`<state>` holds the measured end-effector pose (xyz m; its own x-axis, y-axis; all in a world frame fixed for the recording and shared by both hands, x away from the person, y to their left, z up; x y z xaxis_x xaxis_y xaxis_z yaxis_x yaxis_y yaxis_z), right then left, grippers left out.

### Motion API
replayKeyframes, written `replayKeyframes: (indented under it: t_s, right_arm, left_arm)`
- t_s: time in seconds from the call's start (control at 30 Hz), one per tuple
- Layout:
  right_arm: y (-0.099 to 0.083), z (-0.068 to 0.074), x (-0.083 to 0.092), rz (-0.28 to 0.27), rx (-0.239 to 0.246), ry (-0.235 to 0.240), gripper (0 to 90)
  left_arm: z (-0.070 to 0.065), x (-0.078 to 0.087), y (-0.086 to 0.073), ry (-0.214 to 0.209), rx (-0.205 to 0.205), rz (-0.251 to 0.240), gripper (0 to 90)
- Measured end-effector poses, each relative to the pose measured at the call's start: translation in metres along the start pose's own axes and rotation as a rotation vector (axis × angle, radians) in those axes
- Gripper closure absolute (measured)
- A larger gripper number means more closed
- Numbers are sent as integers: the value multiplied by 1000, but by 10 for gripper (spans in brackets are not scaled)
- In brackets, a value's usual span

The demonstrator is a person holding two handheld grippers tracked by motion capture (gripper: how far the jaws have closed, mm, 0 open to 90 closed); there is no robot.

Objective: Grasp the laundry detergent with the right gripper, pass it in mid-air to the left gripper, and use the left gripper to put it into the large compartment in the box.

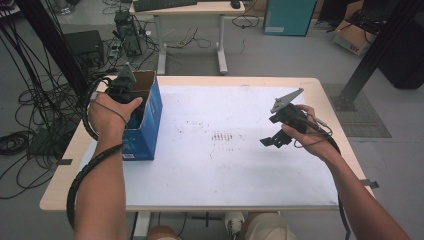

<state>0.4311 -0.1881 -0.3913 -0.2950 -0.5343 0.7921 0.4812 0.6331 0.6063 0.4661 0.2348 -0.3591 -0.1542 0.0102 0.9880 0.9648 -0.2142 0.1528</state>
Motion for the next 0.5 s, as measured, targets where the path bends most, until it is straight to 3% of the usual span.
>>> replayKeyframes:
  t_s: [0.5]
  right_arm:
    - [0, -2, 3, -13, -9, -8, 51]
  left_arm:
    - [-1, 0, 1, 8, -4, -1, 377]
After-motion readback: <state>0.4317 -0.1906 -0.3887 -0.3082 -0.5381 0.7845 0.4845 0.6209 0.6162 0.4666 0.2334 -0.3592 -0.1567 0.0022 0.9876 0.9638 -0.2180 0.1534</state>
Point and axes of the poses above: each handheld gripper's, and its own axes: x roughly backward along the jaws, y roughly out of its top, z roughly to its left, the point moved 8 cm from there along -x, roughly forward along the jaws, and after that the axes turned 8 degrees about -x, right-handed, at the moved point
